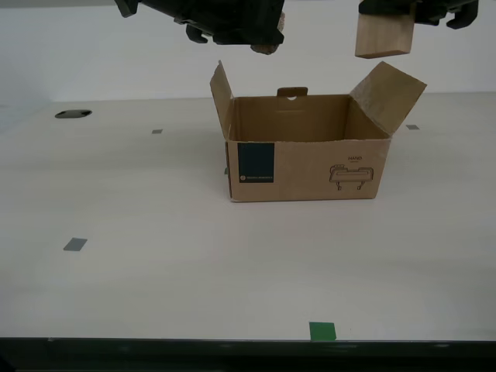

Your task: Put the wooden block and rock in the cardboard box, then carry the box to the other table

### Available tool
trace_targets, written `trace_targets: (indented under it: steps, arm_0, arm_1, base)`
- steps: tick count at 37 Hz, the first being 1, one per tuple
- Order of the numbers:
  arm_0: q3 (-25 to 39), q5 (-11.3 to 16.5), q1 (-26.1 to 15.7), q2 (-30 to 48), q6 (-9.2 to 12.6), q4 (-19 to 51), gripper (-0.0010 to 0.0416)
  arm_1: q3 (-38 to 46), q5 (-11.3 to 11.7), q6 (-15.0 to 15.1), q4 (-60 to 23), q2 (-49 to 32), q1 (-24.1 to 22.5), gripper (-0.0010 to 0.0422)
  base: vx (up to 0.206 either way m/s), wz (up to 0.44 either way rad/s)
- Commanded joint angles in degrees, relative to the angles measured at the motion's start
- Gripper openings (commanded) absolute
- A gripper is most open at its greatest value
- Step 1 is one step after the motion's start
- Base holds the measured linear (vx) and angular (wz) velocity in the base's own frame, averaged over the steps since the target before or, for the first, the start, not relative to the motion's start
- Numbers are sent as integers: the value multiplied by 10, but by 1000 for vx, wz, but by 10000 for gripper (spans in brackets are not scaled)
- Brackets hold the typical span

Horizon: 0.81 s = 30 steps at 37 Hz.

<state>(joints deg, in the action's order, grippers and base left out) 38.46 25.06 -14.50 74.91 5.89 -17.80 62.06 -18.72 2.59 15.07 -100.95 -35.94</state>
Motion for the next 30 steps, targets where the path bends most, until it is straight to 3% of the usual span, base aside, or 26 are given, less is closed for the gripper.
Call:
trace_targets:
  steps: [1,6,15,30]
  arm_0:
    - [5,-1,-6,30,1,-29,-1]
    - [8,-1,-9,74,2,-65,-1]
    - [15,0,-13,124,2,-72,-1]
    - [14,0,-16,128,2,-71,0]
  arm_1:
    - [1,-3,0,8,-1,-6,-1]
    - [1,-3,2,22,-14,-12,-1]
    - [0,-2,0,26,-38,-13,0]
    - [0,-2,-7,26,-37,-12,0]
  base:
    - [0,0]
    - [0,0]
    - [0,0]
    - [0,0]
